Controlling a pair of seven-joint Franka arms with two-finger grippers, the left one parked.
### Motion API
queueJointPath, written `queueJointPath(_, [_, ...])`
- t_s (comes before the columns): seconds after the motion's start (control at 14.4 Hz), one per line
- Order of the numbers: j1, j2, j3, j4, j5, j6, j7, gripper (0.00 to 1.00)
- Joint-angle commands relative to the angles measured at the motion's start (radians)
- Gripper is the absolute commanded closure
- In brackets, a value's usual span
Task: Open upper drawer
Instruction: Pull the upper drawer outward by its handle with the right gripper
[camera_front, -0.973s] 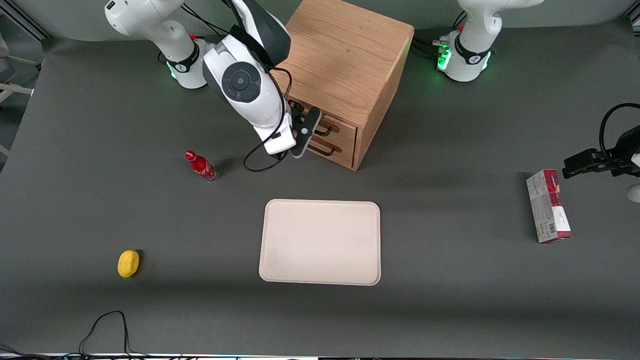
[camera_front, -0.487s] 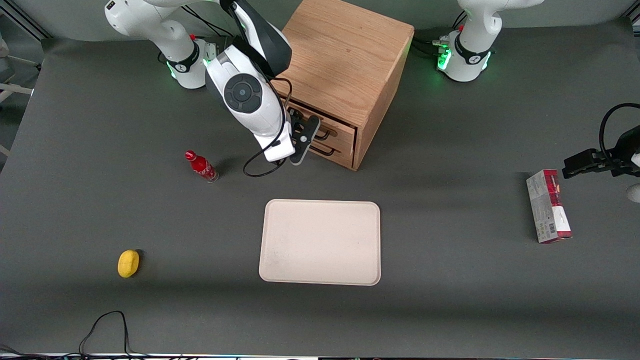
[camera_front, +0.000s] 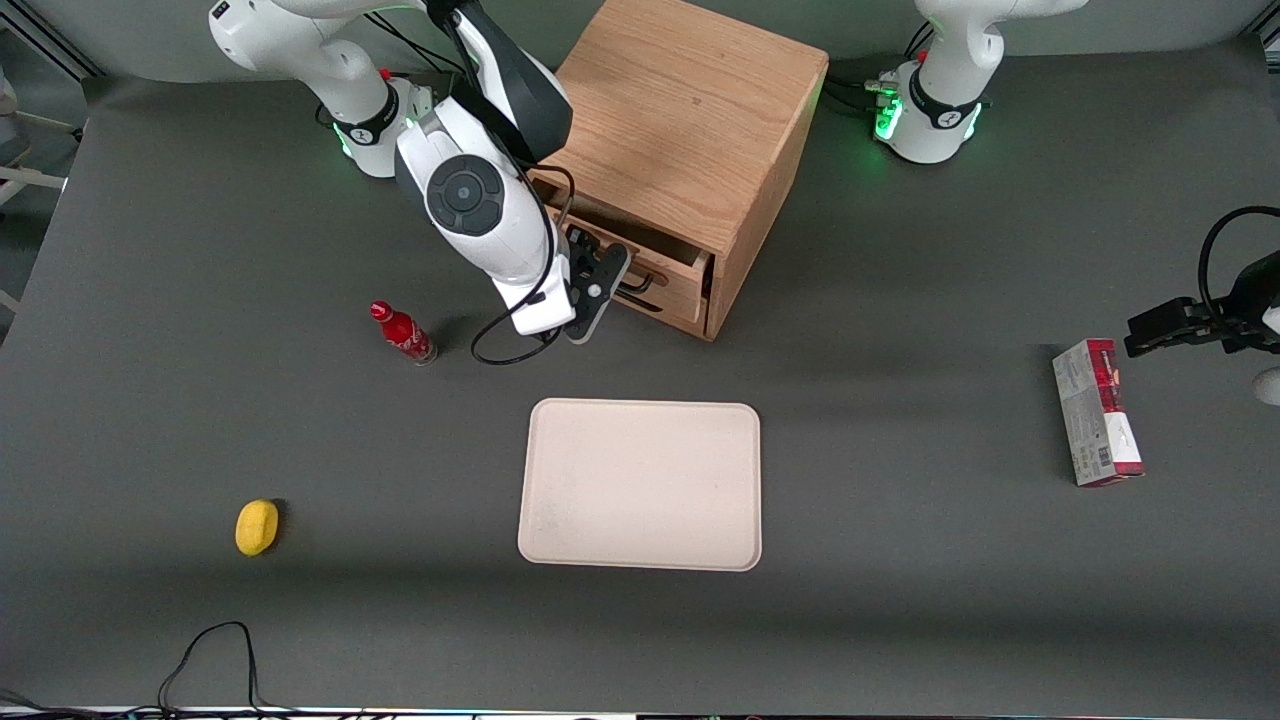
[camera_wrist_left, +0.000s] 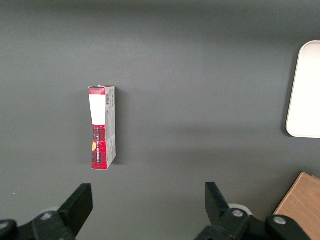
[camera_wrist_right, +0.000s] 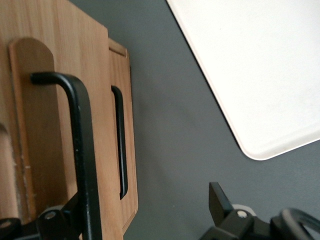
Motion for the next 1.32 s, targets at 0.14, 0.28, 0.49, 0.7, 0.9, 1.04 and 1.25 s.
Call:
queueJointPath(0.14, [-0.023,0.084,0.001,0.111,-0.008,-0.009,0.022,0.00])
queueJointPath(0.28, [-0.043,0.112,0.001,0.154,-0.008,-0.038,0.019,0.00])
queueJointPath(0.49, [-0.070,0.155,0.001,0.228,-0.009,-0.092,0.013,0.00])
queueJointPath(0.7, [-0.103,0.170,0.001,0.251,-0.009,-0.111,0.011,0.00])
queueJointPath(0.9, [-0.135,0.187,0.002,0.272,-0.012,-0.112,0.011,0.00])
queueJointPath(1.04, [-0.136,0.209,0.001,0.300,-0.017,-0.117,0.011,0.00])
queueJointPath(1.25, [-0.178,0.250,0.001,0.379,-0.015,-0.183,0.011,0.00])
